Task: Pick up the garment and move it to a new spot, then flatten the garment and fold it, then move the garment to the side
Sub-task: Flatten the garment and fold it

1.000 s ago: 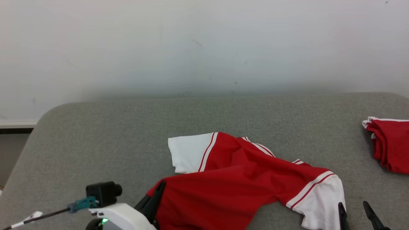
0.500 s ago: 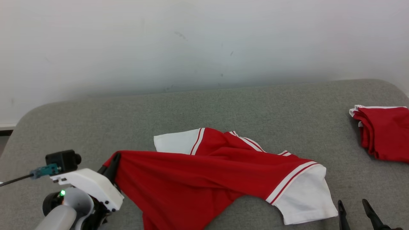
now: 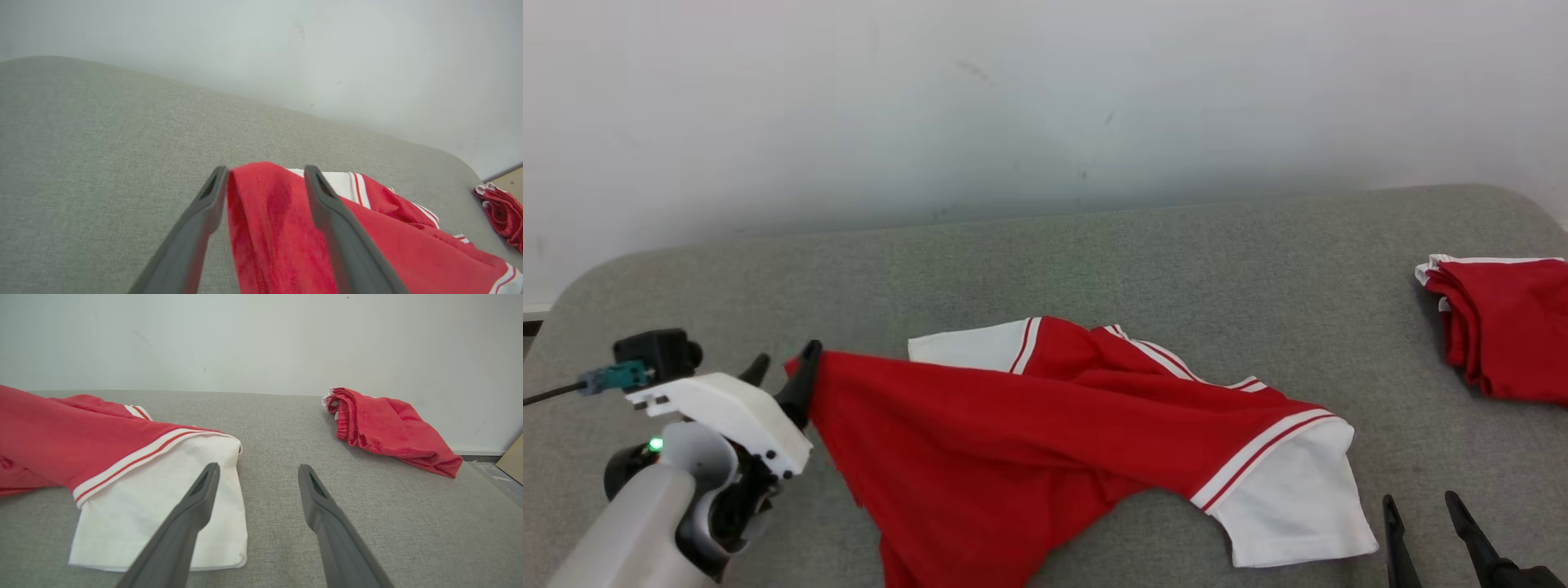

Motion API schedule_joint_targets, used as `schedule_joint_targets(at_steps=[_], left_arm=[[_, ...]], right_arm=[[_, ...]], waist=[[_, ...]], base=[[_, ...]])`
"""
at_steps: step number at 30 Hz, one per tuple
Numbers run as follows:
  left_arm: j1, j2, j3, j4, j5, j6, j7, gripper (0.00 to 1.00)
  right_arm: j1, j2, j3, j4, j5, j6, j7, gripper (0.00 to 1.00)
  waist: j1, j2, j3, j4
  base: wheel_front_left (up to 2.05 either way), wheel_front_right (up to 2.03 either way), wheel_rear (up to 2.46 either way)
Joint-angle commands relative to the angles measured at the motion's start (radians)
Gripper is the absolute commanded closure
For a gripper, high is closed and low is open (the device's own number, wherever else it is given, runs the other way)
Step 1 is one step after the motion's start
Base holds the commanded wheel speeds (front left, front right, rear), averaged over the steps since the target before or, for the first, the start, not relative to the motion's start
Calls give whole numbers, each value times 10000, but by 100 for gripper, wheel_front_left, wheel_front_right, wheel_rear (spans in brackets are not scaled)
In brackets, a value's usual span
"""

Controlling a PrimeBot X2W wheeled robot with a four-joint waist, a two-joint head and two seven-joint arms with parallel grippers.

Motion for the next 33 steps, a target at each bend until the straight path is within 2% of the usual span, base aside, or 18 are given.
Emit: schedule_joint_targets(at_steps=[1, 5, 8, 10, 14, 18, 22, 25, 29, 33], left_arm=[[-60, 159, 142, 106, 40, 20, -230, 0], [504, 414, 350, -86, -36, 89, -542, 0], [995, 735, 558, -626, 79, 322, -897, 0], [1206, 770, 594, -879, 115, 393, -1028, 0], [2317, 645, 616, -2288, 136, 828, -1455, 0], [3335, 172, 310, -3722, 129, 1357, -1662, 0], [4242, -485, -301, -4603, 64, 1665, -1742, 0], [4831, -1095, -737, -4830, -407, 1529, -1635, 0], [5344, -1494, -1242, -4452, -454, 1365, -1658, 0], [5588, -1636, -1558, -3895, -345, 1255, -1752, 0]], right_arm=[[-4, -19, -14, 7, -34, -27, 5, 0], [166, -16, -91, 2, 44, -27, 6, 0], [250, -15, -140, -15, 69, -27, 5, 0], [280, -18, -171, -14, 73, -27, 5, 0], [369, -14, -210, -49, 86, -27, 5, 0], [413, -16, -184, -105, 8, -27, 5, 0], [408, -18, -176, -121, -56, -27, 5, 0], [427, -20, -179, -107, -84, -27, 5, 0], [411, -19, -130, -71, -124, -27, 5, 0], [414, -38, -59, -56, -113, -27, 5, 0]], waist=[[0, 0, -25, -21], [0, 0, -116, -10], [0, 0, -206, 34], [0, 0, -238, 59], [0, 0, -366, 173], [0, 0, -439, 296], [0, 0, -484, 357], [0, 0, -512, 380], [0, 0, -535, 372], [0, 0, -534, 316]], base=[[0, 0, 0], [0, 0, 0], [0, 0, 0], [0, 0, 0], [0, 0, 0], [0, 0, 0], [0, 0, 0], [0, 0, 0], [0, 0, 0], [0, 0, 0]])
